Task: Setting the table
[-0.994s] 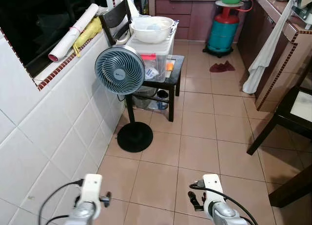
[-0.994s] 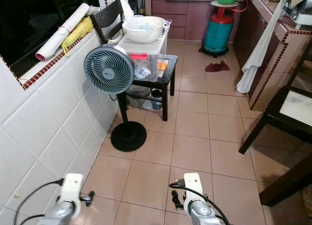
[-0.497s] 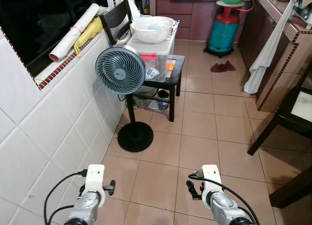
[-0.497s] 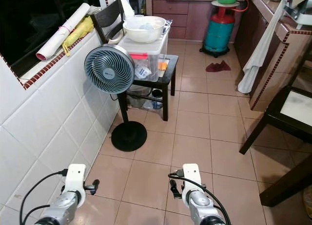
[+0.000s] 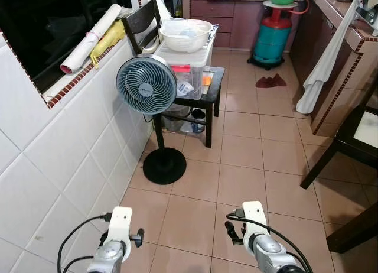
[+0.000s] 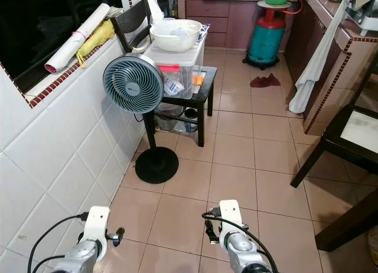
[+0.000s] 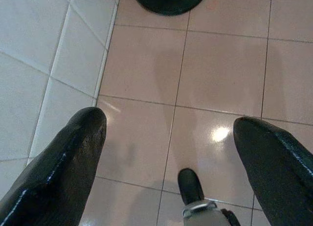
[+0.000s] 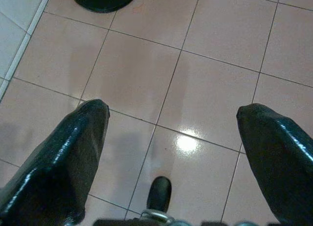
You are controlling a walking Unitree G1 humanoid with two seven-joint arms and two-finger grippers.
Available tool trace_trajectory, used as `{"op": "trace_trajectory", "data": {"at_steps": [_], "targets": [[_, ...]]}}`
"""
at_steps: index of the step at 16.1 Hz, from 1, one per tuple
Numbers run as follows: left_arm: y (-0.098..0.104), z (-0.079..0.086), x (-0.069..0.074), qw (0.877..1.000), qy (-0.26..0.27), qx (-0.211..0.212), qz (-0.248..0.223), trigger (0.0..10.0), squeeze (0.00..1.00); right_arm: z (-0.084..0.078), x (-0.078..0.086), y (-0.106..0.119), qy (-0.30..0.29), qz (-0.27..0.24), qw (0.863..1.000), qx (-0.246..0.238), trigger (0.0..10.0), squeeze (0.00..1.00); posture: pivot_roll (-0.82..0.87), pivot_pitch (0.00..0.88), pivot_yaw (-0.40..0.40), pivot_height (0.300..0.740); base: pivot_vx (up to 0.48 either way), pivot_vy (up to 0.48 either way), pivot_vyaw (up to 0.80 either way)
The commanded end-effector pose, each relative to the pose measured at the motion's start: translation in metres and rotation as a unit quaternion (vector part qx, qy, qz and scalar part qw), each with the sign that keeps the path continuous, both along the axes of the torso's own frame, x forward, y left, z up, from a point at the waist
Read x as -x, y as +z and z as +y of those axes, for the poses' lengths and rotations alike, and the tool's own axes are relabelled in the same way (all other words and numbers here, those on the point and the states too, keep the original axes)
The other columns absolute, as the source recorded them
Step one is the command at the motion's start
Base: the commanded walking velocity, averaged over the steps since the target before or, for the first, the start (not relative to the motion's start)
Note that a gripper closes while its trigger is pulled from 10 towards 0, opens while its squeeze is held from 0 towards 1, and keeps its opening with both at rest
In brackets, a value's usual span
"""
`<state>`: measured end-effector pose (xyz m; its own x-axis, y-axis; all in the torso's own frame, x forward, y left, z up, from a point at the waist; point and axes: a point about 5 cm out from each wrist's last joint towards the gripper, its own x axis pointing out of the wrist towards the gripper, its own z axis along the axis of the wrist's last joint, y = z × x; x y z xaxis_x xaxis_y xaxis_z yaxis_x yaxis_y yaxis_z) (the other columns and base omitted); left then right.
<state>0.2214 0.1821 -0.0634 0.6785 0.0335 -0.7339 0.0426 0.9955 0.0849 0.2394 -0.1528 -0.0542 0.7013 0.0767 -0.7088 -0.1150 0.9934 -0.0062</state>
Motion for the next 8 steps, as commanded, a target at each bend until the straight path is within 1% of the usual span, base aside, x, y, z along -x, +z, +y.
{"op": "trace_trajectory", "data": {"at_steps": [1,4,8], "targets": [[-0.0008,0.0048,0.0021,1.000,-0.004,-0.011,0.006,10.0,0.00,0.0010,0.0028,-0.0020,0.003,0.007,1.000,0.000,10.0,0.00,-0.13,0.000,0.052,0.740,0.000,0.000,0.00],[-0.0013,0.0079,0.0034,1.000,-0.004,-0.014,0.011,10.0,0.00,-0.0010,0.0050,-0.0036,0.003,0.014,1.000,0.001,10.0,0.00,-0.13,0.000,0.051,0.740,0.000,0.000,0.00],[-0.0013,0.0079,0.0034,1.000,-0.004,-0.014,0.011,10.0,0.00,-0.0010,0.0050,-0.0036,0.003,0.014,1.000,0.001,10.0,0.00,-0.13,0.000,0.051,0.740,0.000,0.000,0.00]]}}
